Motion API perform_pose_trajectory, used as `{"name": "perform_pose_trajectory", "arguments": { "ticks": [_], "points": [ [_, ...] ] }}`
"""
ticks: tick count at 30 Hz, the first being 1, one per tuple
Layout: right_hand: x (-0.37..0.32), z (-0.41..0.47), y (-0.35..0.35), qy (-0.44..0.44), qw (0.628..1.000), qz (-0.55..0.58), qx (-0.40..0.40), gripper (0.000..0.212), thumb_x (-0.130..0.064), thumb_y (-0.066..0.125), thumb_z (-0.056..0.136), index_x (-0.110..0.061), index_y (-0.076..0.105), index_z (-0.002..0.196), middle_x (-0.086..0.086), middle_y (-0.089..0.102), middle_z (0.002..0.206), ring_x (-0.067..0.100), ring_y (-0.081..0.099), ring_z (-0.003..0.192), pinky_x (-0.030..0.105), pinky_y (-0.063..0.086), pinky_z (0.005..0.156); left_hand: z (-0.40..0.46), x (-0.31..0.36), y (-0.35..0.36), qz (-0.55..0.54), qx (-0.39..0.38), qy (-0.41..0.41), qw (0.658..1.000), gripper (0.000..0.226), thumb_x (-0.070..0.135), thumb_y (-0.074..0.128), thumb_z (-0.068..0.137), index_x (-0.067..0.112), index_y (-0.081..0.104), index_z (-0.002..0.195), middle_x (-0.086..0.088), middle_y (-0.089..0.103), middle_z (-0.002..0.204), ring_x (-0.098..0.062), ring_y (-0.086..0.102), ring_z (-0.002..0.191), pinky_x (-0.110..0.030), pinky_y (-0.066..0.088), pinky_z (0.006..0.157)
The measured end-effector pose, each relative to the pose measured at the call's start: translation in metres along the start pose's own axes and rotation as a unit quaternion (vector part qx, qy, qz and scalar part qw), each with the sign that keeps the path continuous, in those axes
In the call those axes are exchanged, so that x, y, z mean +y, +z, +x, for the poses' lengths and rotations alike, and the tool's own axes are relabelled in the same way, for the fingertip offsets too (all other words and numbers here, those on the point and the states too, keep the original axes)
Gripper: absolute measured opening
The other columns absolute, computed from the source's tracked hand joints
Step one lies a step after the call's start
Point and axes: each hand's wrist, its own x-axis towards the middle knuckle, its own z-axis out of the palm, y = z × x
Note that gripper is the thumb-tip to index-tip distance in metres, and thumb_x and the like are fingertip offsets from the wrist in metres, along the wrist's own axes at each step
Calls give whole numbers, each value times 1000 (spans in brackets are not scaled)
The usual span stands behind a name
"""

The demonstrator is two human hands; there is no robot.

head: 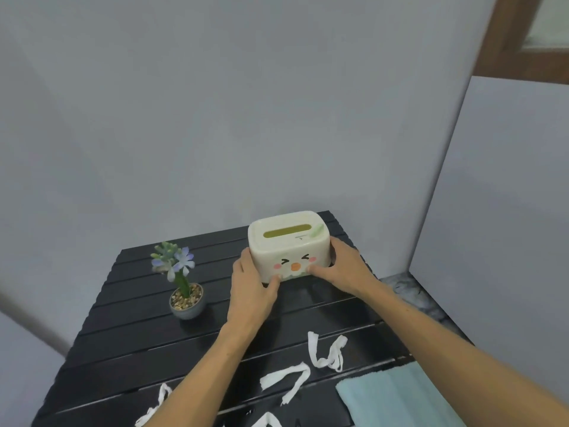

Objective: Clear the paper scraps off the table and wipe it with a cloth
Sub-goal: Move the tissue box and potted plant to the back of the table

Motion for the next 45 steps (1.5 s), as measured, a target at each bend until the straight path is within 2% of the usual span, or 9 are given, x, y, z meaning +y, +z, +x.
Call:
{"name": "perform_pose_trajectory", "arguments": {
  "ticks": [5, 12, 15, 19, 29, 33, 38, 42, 45],
  "points": [
    [15, 25, -13, -6, 1000, 4, 16, 65, -35, 83, 73, -24, 54, 131, -7, 65, 121, 11, 62, 106, 29, 54, 89, 30, 0, 21, -4, -2, 19, 1000, 79, 31, 74, 83, 19, 29, 146, -6, 42, 142, -19, 45, 127, -41, 46, 104],
    [36, 61, -20, -13, 999, 8, 34, 64, -36, 83, 75, -26, 53, 131, -11, 64, 121, 9, 63, 105, 22, 51, 83, 68, -3, 45, 2, 5, 46, 999, 79, 33, 75, 81, 16, 32, 145, -6, 43, 140, -19, 45, 126, -36, 44, 104],
    [42, 72, -20, -14, 999, 12, 45, 62, -36, 81, 77, -28, 52, 131, -13, 62, 119, 7, 61, 103, 16, 48, 78, 79, -3, 54, 5, 8, 50, 999, 78, 33, 75, 82, 17, 31, 144, -6, 42, 138, -15, 44, 121, -26, 39, 96],
    [47, 81, -23, -11, 998, 17, 55, 60, -34, 81, 78, -26, 53, 130, -15, 60, 114, 2, 59, 97, 11, 42, 70, 90, -3, 63, 10, 10, 56, 998, 75, 35, 74, 82, 18, 33, 142, -6, 44, 136, -16, 45, 119, -24, 36, 91],
    [54, 93, -30, 0, 998, 22, 67, 61, -31, 80, 79, -23, 53, 133, -11, 62, 116, 9, 60, 106, 12, 43, 76, 104, 3, 78, 15, 11, 60, 998, 75, 35, 73, 82, 15, 32, 142, -8, 44, 136, -20, 45, 121, -27, 40, 95],
    [54, 96, -31, 7, 998, 19, 67, 60, -31, 80, 79, -22, 54, 132, -10, 63, 118, 11, 60, 108, 16, 44, 80, 105, 4, 82, 9, 10, 56, 998, 76, 34, 73, 82, 14, 31, 143, -9, 44, 135, -21, 45, 122, -25, 36, 91],
    [53, 97, -29, 11, 998, 10, 67, 60, -32, 80, 79, -21, 54, 132, -8, 63, 119, 13, 60, 109, 22, 47, 86, 106, 3, 81, 17, 12, 49, 999, 76, 34, 73, 82, 14, 32, 143, -10, 44, 136, -21, 45, 123, -27, 38, 95],
    [49, 93, -29, 16, 998, 4, 64, 63, -32, 80, 79, -20, 52, 133, -8, 61, 119, 12, 59, 109, 21, 47, 84, 104, 1, 79, 32, 2, 43, 999, 76, 34, 71, 84, 12, 30, 144, -11, 40, 140, -23, 42, 127, -25, 34, 94],
    [49, 89, -29, 22, 998, -10, 59, 64, -35, 80, 78, -19, 51, 132, -6, 60, 121, 14, 58, 110, 23, 47, 85, 101, 2, 71, 40, -6, 30, 999, 81, 36, 70, 85, 10, 25, 148, -12, 35, 146, -26, 39, 132, -32, 36, 102]
  ]
}}
